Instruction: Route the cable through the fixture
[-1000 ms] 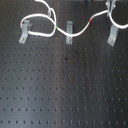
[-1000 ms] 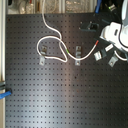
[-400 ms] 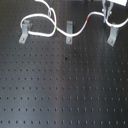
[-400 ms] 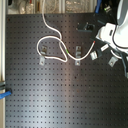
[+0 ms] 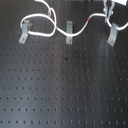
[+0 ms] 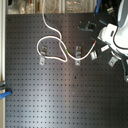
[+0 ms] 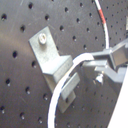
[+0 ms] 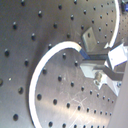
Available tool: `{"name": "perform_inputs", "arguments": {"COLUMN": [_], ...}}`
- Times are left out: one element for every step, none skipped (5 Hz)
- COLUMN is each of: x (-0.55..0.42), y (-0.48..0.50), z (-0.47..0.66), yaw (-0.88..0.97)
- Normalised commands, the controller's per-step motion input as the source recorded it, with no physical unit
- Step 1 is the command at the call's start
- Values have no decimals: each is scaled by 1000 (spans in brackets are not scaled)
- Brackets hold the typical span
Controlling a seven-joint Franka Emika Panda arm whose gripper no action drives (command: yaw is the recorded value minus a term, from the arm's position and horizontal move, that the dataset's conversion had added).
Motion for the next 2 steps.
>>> {"name": "perform_inputs", "arguments": {"x": [62, 59], "y": [-35, 64], "z": [520, 197], "yaw": [-177, -723]}}
